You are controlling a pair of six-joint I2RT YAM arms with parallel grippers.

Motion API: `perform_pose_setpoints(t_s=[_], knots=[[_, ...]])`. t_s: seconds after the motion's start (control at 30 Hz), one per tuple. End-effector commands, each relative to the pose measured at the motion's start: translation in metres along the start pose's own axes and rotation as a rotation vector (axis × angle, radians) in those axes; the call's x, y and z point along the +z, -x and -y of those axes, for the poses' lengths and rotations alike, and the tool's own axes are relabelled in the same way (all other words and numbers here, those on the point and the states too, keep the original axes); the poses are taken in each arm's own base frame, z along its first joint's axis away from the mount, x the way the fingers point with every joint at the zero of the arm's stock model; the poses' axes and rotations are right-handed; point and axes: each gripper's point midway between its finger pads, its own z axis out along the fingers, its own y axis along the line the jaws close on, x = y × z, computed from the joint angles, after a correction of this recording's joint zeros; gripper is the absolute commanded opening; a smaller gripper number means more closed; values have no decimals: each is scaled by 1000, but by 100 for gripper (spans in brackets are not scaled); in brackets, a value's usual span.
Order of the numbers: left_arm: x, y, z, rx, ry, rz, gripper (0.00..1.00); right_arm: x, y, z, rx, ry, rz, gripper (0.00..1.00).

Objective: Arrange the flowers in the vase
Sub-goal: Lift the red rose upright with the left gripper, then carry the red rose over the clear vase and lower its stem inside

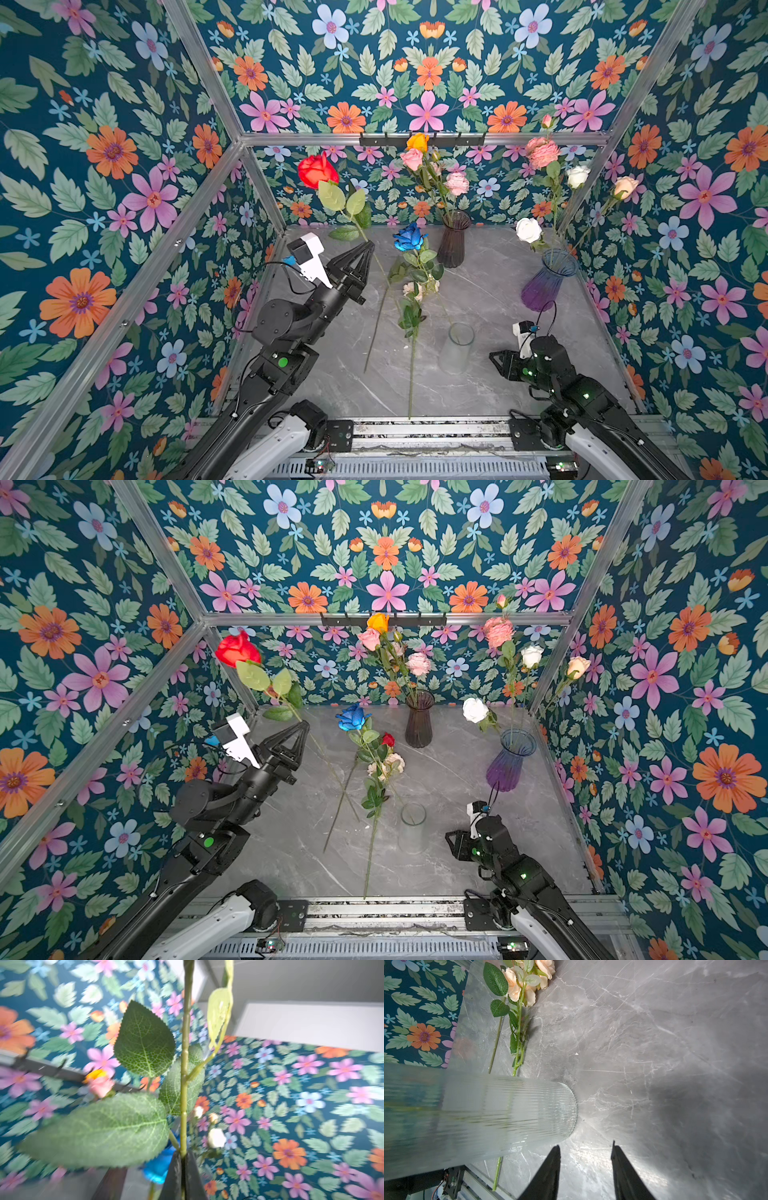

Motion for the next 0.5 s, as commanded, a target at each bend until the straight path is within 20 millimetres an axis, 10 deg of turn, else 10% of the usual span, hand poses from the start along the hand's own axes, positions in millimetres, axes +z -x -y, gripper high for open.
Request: perform_pose_setpoints(t_s=[0.0,0.17,0.47], knots=[[9,17,72,-30,-312,42,0,0,4,-1,-3,1,16,43],[35,-15,139,29,-508,-15,0,0,4,-1,-2,-1,12,43],[72,-82,148,164,-520,-132,0,0,4,-2,-3,5,10,43]])
